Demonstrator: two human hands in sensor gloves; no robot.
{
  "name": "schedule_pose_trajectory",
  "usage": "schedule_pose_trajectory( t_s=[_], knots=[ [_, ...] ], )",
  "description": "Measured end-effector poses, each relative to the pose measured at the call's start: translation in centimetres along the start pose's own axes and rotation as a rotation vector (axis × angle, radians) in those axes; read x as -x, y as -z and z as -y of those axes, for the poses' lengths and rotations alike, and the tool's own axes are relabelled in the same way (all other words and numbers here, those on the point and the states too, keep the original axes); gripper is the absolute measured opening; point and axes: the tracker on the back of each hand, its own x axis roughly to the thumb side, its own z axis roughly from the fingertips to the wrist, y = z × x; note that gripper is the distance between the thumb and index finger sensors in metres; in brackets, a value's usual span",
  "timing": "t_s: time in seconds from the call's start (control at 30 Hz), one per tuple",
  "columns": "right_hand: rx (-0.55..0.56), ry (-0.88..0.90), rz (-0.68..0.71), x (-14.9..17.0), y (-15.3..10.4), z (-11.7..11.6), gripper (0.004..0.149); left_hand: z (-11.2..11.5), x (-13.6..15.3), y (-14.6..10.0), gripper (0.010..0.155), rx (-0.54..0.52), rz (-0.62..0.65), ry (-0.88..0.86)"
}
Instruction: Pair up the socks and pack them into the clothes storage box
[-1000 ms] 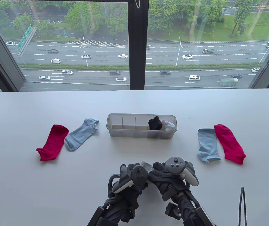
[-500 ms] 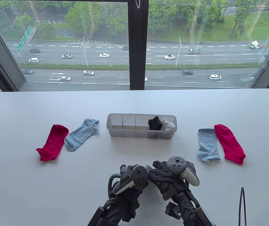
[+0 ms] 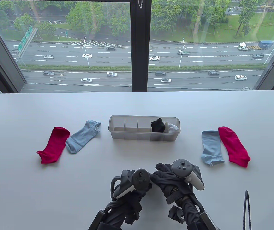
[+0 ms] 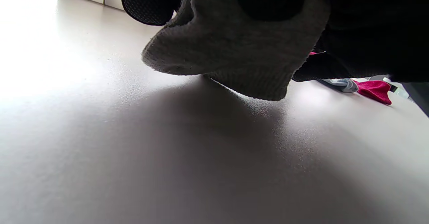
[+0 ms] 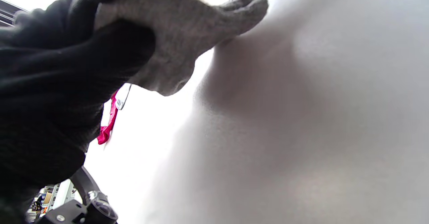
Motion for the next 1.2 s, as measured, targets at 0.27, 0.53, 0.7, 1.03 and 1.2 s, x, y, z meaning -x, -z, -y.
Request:
schedule_pose_trajectory(
  t_s=[0.27,0.53,0.7,1.03,1.2],
  knots=[
    [-0.034,-0.006,0.025,-0.2,0.1,-0.3,0.049,0.4,0.7,0.1,0.066,0.058,-0.027,-0.019],
    [-0.015,-0.051,0.046,-0.3,-0.2,-0.2,0.058,0.3,0.7,0.2,0.05,0.048,0.002,-0.045],
    [0.012,-0.065,0.044,-0.8,-0.2,0.0,0.049,0.2,0.7,0.2,0.058,0.032,-0.012,-0.041],
    [0.026,-0.098,0.058,-0.7,-0.5,0.2,0.062,-0.1,1.1,0.2,0.052,0.018,0.013,-0.104],
    [0.064,-0.12,0.041,-1.0,-0.3,0.1,0.051,-0.2,1.1,0.3,0.07,0.04,-0.035,-0.078]
  ],
)
